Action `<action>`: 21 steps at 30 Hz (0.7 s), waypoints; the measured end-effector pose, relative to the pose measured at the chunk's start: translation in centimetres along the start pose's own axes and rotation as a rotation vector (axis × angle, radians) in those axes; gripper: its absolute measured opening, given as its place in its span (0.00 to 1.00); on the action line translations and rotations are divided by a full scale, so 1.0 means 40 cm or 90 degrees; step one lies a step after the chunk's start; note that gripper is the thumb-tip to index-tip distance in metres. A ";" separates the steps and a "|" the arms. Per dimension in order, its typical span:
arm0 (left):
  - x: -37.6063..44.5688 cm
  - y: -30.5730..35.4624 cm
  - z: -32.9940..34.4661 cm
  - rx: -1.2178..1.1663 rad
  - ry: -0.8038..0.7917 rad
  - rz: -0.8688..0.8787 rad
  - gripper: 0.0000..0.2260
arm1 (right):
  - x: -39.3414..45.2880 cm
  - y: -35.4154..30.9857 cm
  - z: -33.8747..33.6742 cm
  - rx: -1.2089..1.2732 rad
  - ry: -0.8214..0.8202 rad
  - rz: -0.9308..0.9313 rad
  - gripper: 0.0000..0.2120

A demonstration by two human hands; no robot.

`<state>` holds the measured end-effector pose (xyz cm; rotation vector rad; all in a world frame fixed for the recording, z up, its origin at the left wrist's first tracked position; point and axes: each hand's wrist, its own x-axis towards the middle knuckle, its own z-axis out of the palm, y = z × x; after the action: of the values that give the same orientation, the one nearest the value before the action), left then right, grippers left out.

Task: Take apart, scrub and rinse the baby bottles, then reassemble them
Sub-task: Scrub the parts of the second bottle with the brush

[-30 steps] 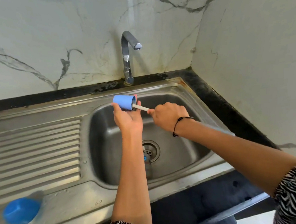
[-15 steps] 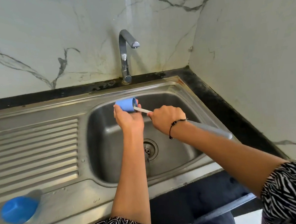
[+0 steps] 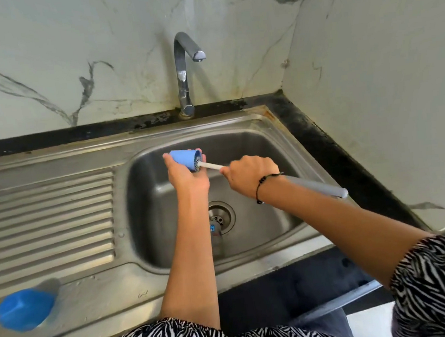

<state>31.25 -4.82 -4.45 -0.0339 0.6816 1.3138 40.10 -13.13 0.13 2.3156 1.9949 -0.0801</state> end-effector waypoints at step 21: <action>0.010 -0.028 -0.041 0.171 0.002 -0.012 0.06 | -0.011 0.029 0.050 -0.019 -0.017 0.036 0.24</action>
<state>31.55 -5.44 -6.34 0.1748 0.8539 1.1944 41.22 -13.91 -1.80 2.3378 1.9040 -0.0765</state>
